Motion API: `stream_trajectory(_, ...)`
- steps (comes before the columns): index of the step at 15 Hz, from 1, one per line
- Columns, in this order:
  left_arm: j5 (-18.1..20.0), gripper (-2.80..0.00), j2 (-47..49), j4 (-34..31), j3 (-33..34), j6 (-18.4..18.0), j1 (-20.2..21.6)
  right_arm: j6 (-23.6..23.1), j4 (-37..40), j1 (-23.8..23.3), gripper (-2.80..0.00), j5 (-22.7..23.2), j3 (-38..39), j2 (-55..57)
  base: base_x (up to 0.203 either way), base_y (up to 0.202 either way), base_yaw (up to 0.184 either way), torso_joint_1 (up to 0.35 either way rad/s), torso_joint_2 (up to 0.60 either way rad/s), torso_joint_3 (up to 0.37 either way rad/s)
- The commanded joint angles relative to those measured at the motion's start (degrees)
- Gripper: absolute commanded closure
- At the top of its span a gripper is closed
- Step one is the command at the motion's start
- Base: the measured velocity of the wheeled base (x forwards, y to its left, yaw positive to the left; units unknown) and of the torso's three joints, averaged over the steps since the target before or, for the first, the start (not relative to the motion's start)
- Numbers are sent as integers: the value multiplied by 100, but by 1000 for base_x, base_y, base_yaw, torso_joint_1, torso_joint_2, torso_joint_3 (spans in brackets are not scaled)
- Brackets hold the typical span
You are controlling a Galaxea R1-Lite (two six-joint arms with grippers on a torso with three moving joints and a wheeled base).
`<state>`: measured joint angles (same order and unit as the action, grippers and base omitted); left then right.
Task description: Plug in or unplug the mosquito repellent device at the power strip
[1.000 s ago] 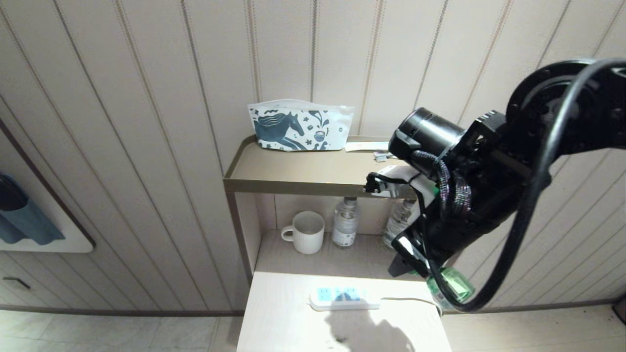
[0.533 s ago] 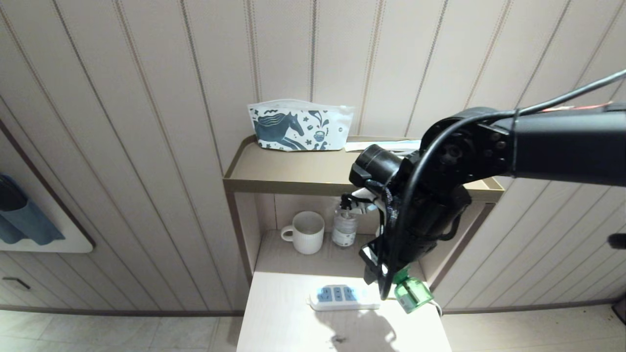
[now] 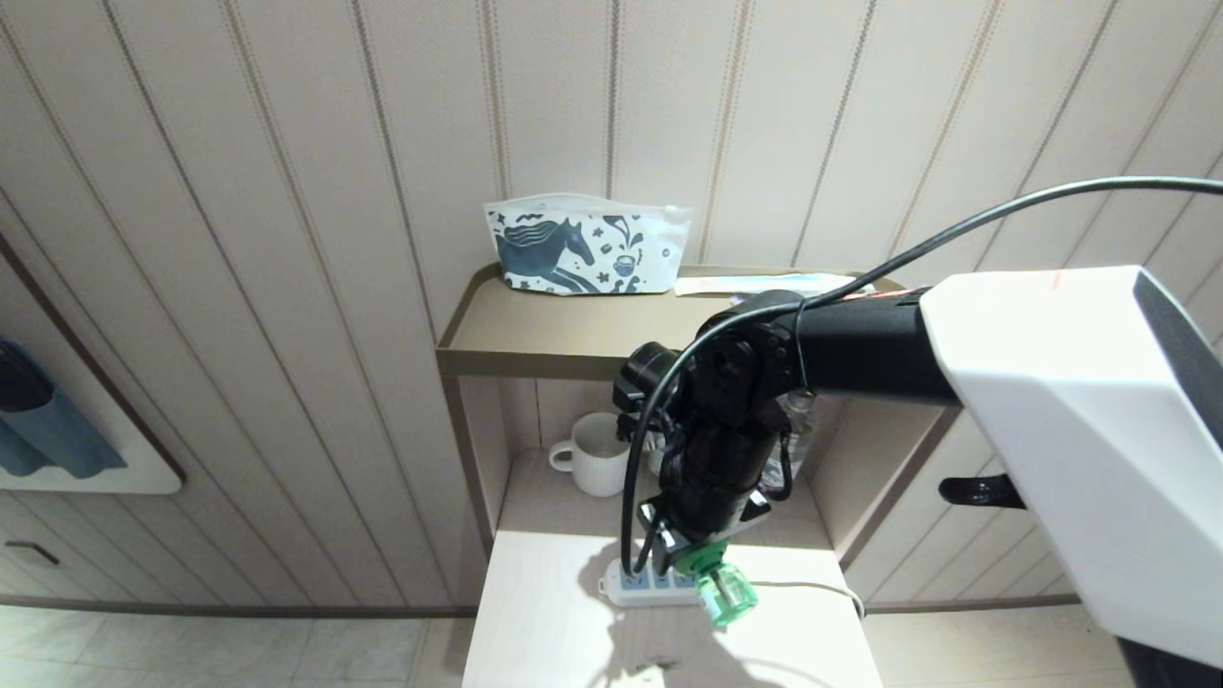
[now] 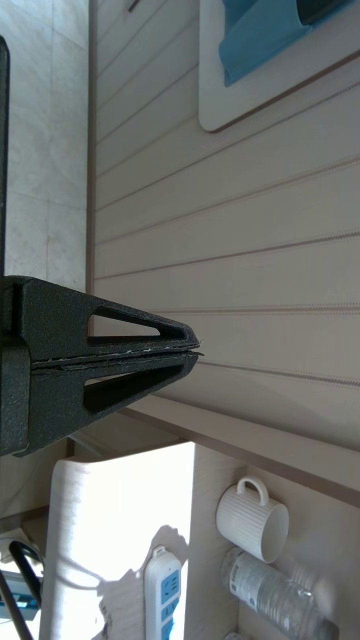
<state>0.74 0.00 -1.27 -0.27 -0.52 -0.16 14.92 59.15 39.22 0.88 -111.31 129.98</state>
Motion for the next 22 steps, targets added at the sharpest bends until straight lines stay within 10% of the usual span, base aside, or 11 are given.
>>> stream_trajectory(1, -4, 0, 9, -5, 0, 0, -2, 41, 18, 3, 0, 18, -22, 290, 0, 0, 0, 0, 0, 0)
stream_trajectory(22, 3, 0, 9, 3, 0, 0, -2, 110, -228, -125, 0, 96, 529, 425, 0, 0, 0, 0, 0, 0)
